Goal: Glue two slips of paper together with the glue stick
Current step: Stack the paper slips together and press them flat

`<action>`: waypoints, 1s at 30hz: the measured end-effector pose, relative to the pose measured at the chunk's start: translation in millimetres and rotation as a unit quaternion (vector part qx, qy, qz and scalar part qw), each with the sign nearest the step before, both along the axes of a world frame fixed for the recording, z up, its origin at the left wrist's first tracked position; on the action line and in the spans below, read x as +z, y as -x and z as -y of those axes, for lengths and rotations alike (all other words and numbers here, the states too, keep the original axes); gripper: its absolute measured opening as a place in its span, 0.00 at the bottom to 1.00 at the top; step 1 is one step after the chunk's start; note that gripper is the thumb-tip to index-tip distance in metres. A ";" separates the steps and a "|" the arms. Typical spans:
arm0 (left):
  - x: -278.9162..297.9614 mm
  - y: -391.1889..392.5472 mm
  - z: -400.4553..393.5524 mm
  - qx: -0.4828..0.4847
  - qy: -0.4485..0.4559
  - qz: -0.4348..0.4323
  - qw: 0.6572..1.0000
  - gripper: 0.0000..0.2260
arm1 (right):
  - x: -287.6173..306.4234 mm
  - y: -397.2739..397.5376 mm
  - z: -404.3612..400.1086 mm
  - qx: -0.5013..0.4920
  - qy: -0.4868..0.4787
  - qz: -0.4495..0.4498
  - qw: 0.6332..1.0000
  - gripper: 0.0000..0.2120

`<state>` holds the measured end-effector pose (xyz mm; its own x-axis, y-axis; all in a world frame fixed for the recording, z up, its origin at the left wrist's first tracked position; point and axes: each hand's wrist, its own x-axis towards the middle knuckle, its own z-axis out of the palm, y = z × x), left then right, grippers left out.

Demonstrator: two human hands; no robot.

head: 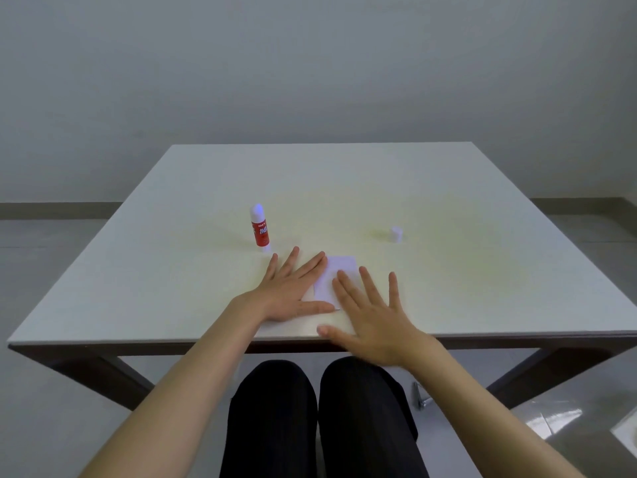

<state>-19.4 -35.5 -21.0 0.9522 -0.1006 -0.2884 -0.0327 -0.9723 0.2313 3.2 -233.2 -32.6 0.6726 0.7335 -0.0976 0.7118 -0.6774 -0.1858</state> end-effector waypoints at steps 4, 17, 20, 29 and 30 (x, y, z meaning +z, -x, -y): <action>-0.1 -0.5 -0.2 -0.001 0.005 -0.006 1.000 0.42 | -2.2 17.1 16.3 0.044 0.001 0.017 0.999 0.45; 7.2 -1.2 1.9 0.005 0.021 -0.041 0.999 0.43 | -5.4 10.0 6.1 0.038 -0.007 0.015 0.999 0.45; 8.6 -0.4 1.9 0.004 0.021 -0.047 0.999 0.42 | 6.0 -20.5 5.5 0.003 0.015 -0.039 0.999 0.40; 10.5 -0.8 3.4 0.007 0.043 -0.054 0.998 0.42 | -1.6 -6.7 -18.0 0.022 -0.022 -0.025 0.999 0.42; 10.5 -0.9 3.0 0.008 0.045 -0.055 0.997 0.42 | -1.8 -7.2 -15.8 0.031 -0.023 -0.027 0.999 0.41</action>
<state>-18.6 -38.5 -10.5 0.9172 -0.1158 -0.3812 0.0133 -0.9474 0.3198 10.5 -217.5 -34.4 0.6210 0.7776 -0.0979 0.7399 -0.6229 -0.2541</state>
